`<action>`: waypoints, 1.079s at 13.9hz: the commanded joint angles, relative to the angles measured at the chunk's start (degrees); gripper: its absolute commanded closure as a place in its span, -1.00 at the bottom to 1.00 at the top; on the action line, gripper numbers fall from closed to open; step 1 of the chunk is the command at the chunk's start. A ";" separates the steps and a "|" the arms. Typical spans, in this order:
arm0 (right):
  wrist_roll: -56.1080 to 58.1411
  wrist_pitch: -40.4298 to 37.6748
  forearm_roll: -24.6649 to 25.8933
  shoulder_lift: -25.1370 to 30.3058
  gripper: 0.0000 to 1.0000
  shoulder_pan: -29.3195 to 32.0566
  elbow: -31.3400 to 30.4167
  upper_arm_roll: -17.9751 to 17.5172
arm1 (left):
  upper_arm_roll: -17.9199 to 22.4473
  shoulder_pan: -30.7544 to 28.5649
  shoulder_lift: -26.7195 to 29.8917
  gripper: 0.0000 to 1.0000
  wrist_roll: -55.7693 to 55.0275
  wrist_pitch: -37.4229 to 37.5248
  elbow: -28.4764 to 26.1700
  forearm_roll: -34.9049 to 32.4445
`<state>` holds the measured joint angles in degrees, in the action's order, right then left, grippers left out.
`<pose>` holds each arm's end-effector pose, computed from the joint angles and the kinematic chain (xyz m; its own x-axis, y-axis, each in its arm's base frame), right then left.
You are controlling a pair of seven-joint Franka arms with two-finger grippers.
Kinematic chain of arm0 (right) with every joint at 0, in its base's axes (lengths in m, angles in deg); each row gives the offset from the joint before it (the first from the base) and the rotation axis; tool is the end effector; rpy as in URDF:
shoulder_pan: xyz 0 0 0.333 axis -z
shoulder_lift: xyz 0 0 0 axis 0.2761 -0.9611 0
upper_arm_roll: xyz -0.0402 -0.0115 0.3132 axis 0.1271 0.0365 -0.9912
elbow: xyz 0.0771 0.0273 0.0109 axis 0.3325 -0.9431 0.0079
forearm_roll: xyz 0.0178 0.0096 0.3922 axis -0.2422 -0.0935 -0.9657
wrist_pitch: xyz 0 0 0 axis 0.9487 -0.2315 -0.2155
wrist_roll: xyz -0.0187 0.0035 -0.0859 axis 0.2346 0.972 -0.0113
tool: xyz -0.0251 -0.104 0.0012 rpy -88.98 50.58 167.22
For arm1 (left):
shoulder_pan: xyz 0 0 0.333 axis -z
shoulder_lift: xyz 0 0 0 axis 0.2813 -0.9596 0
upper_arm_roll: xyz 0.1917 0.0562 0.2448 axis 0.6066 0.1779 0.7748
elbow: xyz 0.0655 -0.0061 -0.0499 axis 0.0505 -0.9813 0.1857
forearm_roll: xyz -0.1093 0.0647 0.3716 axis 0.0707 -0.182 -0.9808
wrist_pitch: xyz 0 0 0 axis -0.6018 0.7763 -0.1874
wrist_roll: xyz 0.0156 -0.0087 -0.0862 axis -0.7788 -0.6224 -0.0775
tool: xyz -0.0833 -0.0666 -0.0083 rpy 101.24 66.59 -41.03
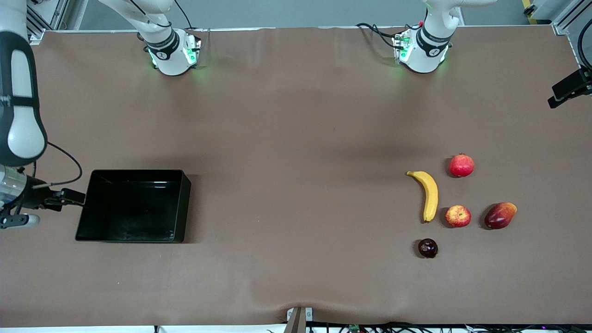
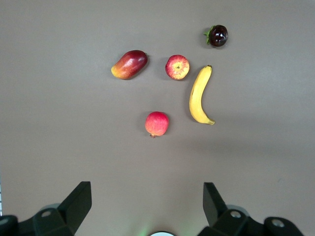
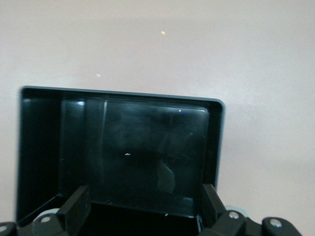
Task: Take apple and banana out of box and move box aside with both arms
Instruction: 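Release the tray rim and lift the right gripper away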
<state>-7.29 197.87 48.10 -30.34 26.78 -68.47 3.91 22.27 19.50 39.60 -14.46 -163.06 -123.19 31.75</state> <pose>0.6637 -0.1210 0.4095 0.9945 0.0711 0.0771 0.0809 -0.9877 -0.1336 0.5341 0.0242 0.6811 0.9966 0.0820 -0.0081 0.0816 -0.9958 -0.0421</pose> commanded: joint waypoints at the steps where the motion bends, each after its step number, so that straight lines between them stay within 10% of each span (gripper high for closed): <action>1: -6.99 -4.00 3.59 4.97 -1.00 -2.74 -1.71 0.13 | 0.09 0.27 -0.82 -1.00 -0.35 0.18 1.22 0.87; 12: -22.49 -22.47 7.74 19.05 -1.00 -11.80 1.45 0.48 | 0.09 0.36 -1.35 -1.00 -0.35 -0.87 1.22 0.96; 15: -22.76 -26.52 7.47 20.18 -1.00 -17.41 5.06 7.22 | 0.00 0.27 -1.27 -1.00 -0.35 -0.87 1.14 0.96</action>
<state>-28.89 173.45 55.46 -11.33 13.05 -64.81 6.91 22.07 19.60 38.80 -14.48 -163.99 -123.15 31.75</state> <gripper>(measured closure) 0.000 0.000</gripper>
